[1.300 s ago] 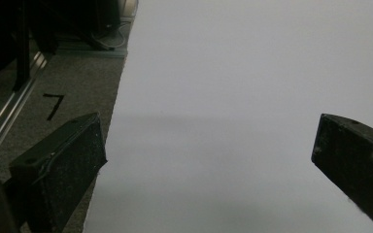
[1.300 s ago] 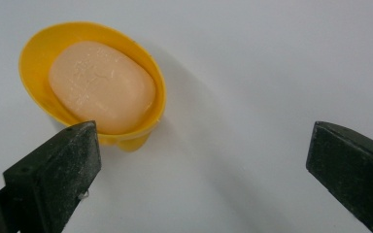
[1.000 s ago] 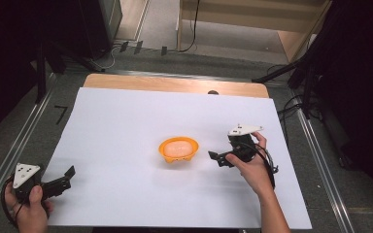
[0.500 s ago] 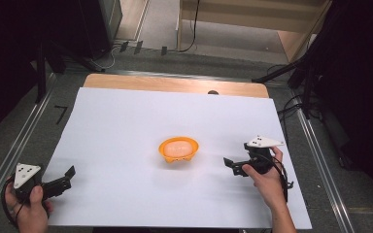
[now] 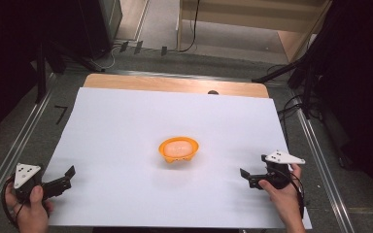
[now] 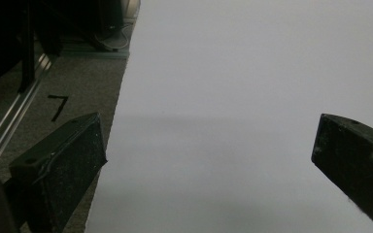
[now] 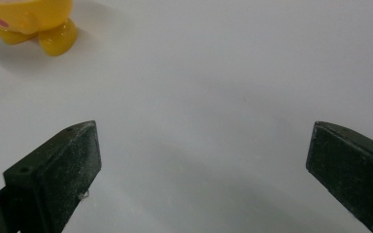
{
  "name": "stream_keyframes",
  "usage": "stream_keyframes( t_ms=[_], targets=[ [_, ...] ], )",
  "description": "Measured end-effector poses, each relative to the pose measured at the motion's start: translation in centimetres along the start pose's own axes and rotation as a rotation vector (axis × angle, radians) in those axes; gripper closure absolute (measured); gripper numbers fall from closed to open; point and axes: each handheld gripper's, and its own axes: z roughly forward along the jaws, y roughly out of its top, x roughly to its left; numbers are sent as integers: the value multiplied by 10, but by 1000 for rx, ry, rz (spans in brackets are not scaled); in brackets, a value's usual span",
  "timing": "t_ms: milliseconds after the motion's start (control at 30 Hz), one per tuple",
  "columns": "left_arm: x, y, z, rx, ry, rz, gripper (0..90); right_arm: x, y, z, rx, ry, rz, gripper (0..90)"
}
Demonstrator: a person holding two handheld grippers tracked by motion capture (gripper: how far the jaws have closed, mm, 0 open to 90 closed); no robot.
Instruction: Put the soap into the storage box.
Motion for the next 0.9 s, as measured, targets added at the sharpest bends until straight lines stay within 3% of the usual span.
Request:
stream_keyframes(
  t_ms=[200, 333, 467, 900],
  targets=[
    [0, 0, 0, -1, -2, -1, 0, -12, -22, -16, -17, -33, 36, 0],
    [0, 0, 0, 2, -1, 1, 0, -19, -37, -29, -29, -95, 62, 0],
    [0, 0, 1, 6, -2, -2, 0, -23, -51, -40, -46, -125, 82, 0],
    [1, 0, 1, 5, -10, -11, 0, -41, -75, -73, -147, -190, 184, 1]
  ],
)
